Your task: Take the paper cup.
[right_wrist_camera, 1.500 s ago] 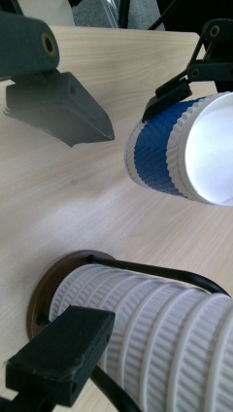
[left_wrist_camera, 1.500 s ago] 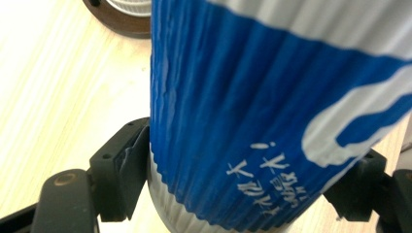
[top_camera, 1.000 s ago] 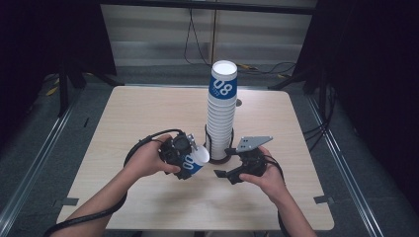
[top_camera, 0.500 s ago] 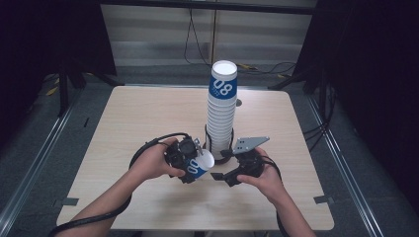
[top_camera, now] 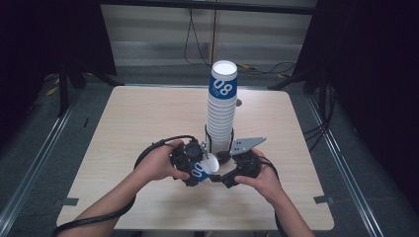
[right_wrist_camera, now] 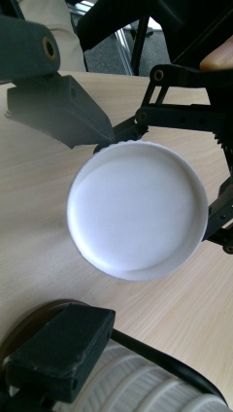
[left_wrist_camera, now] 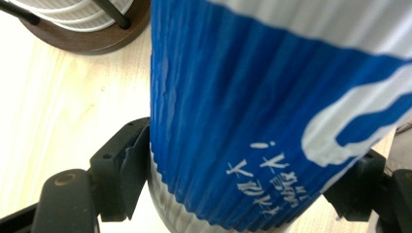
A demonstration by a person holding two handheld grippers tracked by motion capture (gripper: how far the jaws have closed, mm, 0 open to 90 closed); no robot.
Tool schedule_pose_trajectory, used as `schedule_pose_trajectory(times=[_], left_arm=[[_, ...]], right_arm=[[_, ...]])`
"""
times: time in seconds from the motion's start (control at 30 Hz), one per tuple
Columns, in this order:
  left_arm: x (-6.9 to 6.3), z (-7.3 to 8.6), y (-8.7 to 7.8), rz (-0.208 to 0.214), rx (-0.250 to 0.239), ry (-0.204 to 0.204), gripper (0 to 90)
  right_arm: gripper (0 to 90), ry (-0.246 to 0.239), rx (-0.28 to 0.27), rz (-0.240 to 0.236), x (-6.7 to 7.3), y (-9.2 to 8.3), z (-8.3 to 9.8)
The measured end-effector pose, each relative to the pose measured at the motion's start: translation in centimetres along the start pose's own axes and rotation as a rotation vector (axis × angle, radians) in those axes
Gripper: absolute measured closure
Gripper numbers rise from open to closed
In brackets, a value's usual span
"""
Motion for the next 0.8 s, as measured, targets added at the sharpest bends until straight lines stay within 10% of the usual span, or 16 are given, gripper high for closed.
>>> schedule_pose_trajectory(times=[0.57,0.8], left_arm=[[-0.53,-0.74,0.35,0.003,-0.003,0.031,21.3],[-0.2,-0.83,0.37,0.024,-0.08,0.052,17.9]], right_arm=[[27.2,-0.031,-0.015,-0.048,0.65,0.41,-0.22],[28.2,-0.035,-0.015,-0.031,0.5,0.09,-0.18]])
Point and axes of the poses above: each handheld gripper's, and its own axes: y roughly forward along the jaws, z roughly out of its underside, x roughly to its left, the point moved 7 cm from there along y, roughly forward along the jaws, and after that the axes turned 13 degrees about -y, right-handed, at the moved point
